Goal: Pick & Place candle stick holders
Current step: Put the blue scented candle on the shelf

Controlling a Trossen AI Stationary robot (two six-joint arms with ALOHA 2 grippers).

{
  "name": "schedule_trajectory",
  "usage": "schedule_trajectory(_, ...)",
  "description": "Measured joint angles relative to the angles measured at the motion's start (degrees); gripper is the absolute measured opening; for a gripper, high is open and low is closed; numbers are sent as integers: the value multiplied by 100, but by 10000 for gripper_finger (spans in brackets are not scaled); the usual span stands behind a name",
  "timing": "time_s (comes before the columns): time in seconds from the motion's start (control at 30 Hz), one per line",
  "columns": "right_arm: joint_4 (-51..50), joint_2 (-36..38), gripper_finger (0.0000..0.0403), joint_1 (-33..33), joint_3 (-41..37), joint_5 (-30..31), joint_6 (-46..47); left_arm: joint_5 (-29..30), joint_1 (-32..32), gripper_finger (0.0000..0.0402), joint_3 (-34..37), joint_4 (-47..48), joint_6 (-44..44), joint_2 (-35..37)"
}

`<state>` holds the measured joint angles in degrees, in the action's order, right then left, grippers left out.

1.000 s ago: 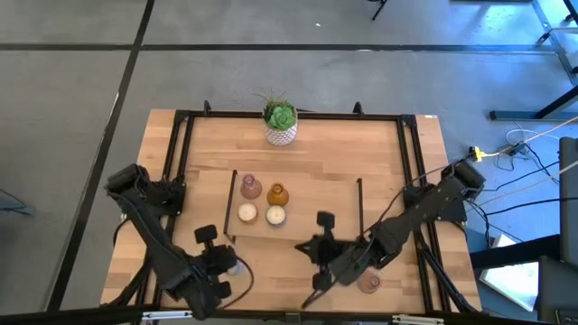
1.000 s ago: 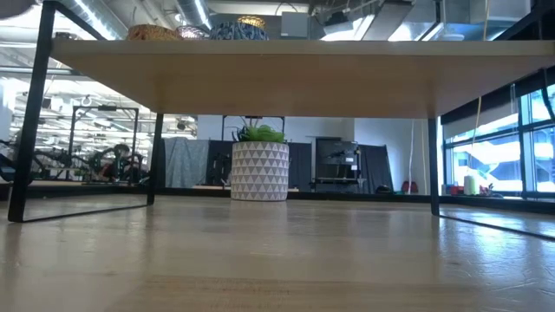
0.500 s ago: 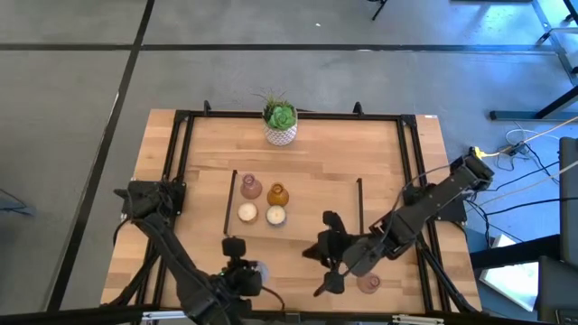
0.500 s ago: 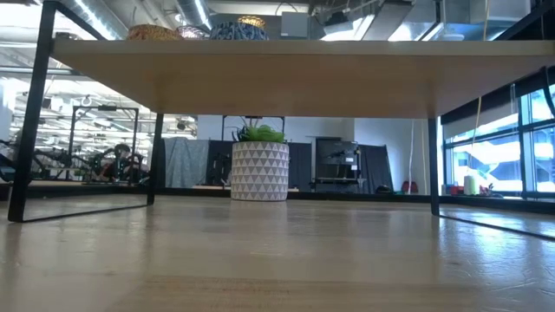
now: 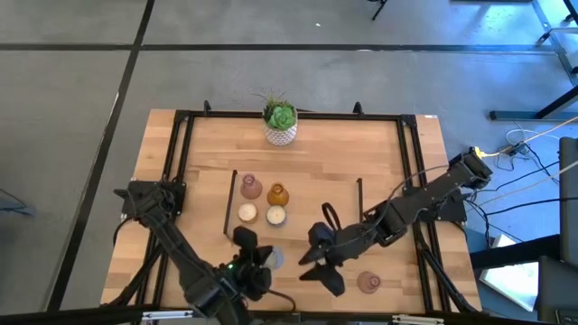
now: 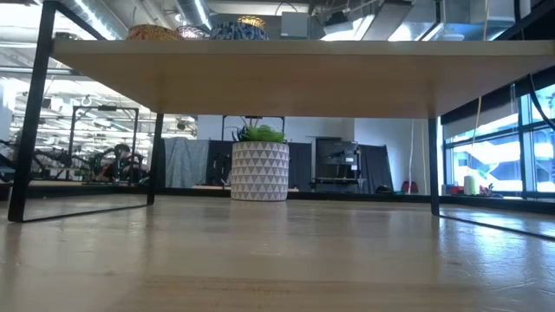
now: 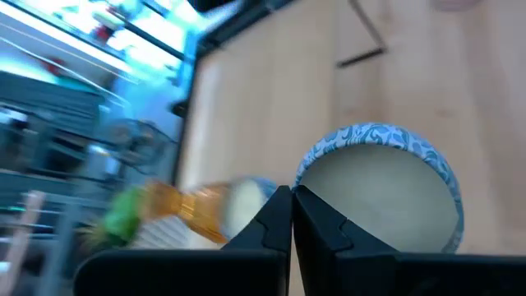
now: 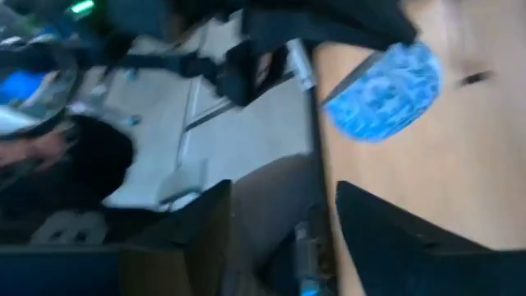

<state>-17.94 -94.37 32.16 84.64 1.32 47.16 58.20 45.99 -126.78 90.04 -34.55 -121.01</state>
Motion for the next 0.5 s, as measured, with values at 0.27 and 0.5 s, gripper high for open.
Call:
schedule_trajectory(0.27, -54, 0, 273, -109, 0, 1146, -25, 481, -392, 2, 2, 0, 746, 0)
schedule_trajectory(0.5, -153, -28, 273, -105, 0, 1638, -7, 700, -516, 2, 7, -1, 984, 0)
